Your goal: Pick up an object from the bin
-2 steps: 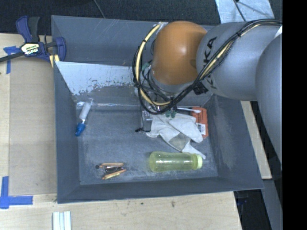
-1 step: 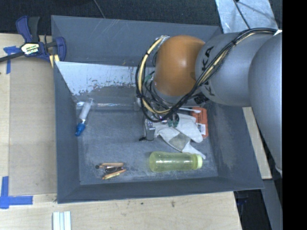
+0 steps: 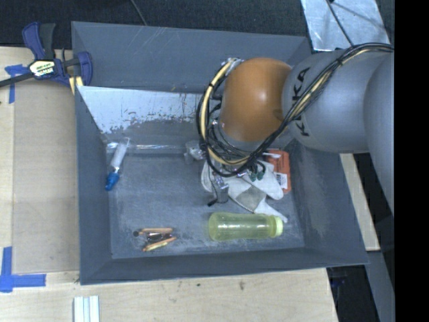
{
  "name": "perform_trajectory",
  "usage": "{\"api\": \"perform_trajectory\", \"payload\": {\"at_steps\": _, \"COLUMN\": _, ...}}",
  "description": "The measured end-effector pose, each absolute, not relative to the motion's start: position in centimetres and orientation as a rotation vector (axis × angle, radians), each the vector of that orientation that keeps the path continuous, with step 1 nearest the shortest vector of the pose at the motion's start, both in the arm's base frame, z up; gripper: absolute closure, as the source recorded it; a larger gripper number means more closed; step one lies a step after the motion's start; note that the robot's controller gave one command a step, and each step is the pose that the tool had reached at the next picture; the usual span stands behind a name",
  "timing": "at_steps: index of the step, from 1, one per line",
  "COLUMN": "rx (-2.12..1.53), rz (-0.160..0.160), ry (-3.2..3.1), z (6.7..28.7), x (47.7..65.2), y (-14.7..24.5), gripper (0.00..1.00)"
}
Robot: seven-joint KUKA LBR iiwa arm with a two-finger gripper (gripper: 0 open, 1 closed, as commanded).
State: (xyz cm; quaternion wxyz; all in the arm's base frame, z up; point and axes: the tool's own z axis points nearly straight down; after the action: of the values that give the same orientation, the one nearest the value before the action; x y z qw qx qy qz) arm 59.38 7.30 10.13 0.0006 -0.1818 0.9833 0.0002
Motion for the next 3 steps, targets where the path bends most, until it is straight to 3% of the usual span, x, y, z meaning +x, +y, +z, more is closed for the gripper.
{"api": "perform_trajectory", "payload": {"at_steps": 1, "rx": -0.474, "rz": 0.002, "ry": 3.105, "z": 11.9, "x": 60.5, "y": 5.0, "gripper": 0.00}}
{"api": "perform_trajectory", "payload": {"at_steps": 2, "rx": -0.065, "rz": 0.001, "ry": 3.133, "z": 12.3, "x": 61.4, "y": 4.1, "gripper": 0.00}}
{"api": "perform_trajectory", "payload": {"at_steps": 3, "rx": -0.292, "rz": 0.000, "ry": 3.122, "z": 9.6, "x": 61.7, "y": 2.8, "gripper": 0.00}}
